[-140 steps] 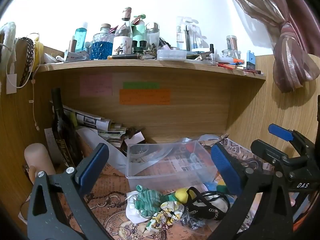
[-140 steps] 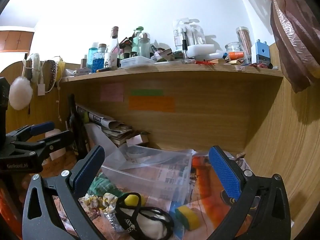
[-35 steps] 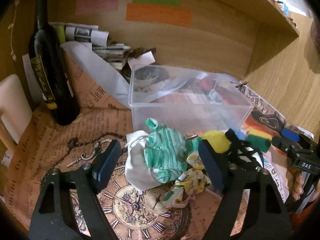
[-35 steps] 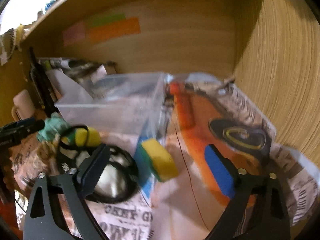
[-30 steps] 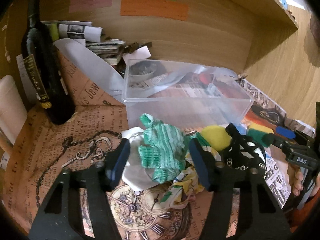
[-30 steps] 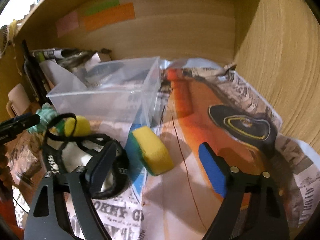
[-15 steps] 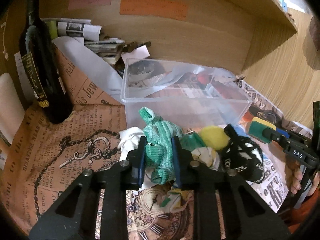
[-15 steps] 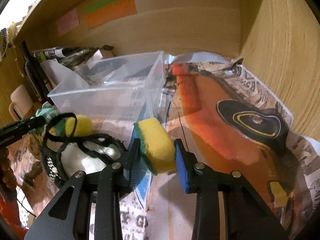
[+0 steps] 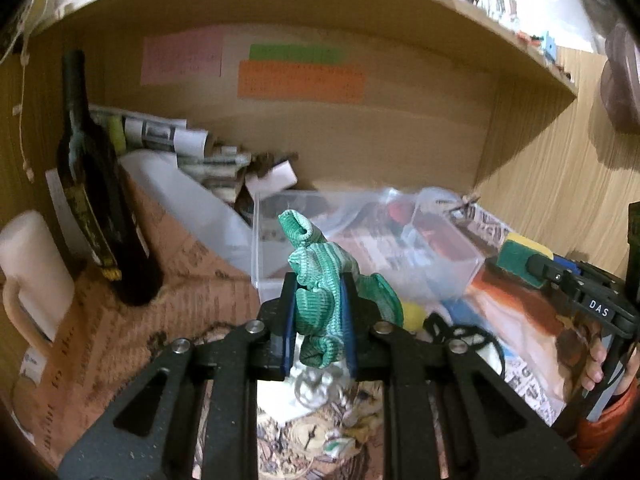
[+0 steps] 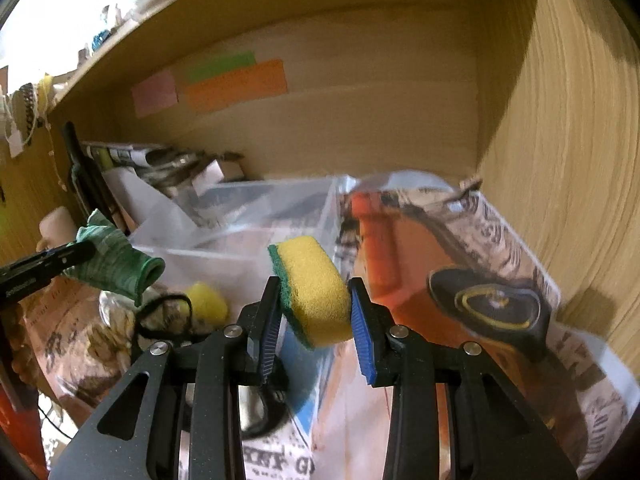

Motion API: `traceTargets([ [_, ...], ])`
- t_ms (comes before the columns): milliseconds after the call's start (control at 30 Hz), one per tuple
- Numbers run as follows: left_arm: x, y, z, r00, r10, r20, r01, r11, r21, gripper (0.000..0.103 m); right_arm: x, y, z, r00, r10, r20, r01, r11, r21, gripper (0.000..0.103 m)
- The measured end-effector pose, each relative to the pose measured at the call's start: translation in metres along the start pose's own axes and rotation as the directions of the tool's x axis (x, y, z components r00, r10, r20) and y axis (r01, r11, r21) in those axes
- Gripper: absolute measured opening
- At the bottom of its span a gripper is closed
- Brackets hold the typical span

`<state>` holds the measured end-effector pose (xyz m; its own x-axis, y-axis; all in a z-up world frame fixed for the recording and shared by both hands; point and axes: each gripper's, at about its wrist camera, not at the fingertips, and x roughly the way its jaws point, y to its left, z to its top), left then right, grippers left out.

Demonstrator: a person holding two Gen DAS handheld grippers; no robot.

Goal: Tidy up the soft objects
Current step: 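Carry the cloth and sponge into the clear plastic box and open both tools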

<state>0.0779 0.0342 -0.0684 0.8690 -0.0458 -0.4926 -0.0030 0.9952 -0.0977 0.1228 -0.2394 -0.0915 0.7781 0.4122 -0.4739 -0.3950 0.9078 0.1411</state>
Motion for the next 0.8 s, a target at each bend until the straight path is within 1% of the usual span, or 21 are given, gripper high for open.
traceTargets([
  [233, 0.001, 0.0, 0.03, 0.998, -0.003, 0.062, 0.002, 1.0, 0.011, 0.019, -0.001, 0.013, 0.027, 0.997, 0.027, 0.072, -0.024, 0.999, -0.047, 0.03],
  [367, 0.011, 0.004, 0.044, 0.998, -0.02, 0.062, 0.02, 1.0, 0.002, 0.019, 0.007, 0.023, 0.04, 0.995, 0.029, 0.1, -0.021, 0.996, -0.083, 0.03],
  [433, 0.018, 0.005, 0.049, 0.998, -0.014, 0.06, 0.014, 1.0, 0.0, 0.019, 0.014, 0.027, 0.046, 0.994, 0.033, 0.101, -0.023, 0.995, -0.101, 0.03],
  [533, 0.031, 0.007, 0.056, 0.999, -0.005, 0.047, 0.005, 1.0, -0.001, 0.019, 0.025, 0.031, 0.054, 0.994, 0.044, 0.098, -0.032, 0.992, -0.12, 0.03],
  [667, 0.056, 0.011, 0.066, 0.999, -0.036, -0.003, 0.036, 0.999, -0.01, 0.019, 0.042, 0.035, 0.062, 0.995, 0.057, 0.079, -0.046, 0.99, -0.134, 0.031],
  [800, 0.08, 0.009, 0.071, 0.999, -0.024, -0.045, 0.025, 1.0, 0.007, 0.019, 0.061, 0.037, 0.066, 0.998, 0.049, 0.05, -0.041, 0.988, -0.146, 0.031],
])
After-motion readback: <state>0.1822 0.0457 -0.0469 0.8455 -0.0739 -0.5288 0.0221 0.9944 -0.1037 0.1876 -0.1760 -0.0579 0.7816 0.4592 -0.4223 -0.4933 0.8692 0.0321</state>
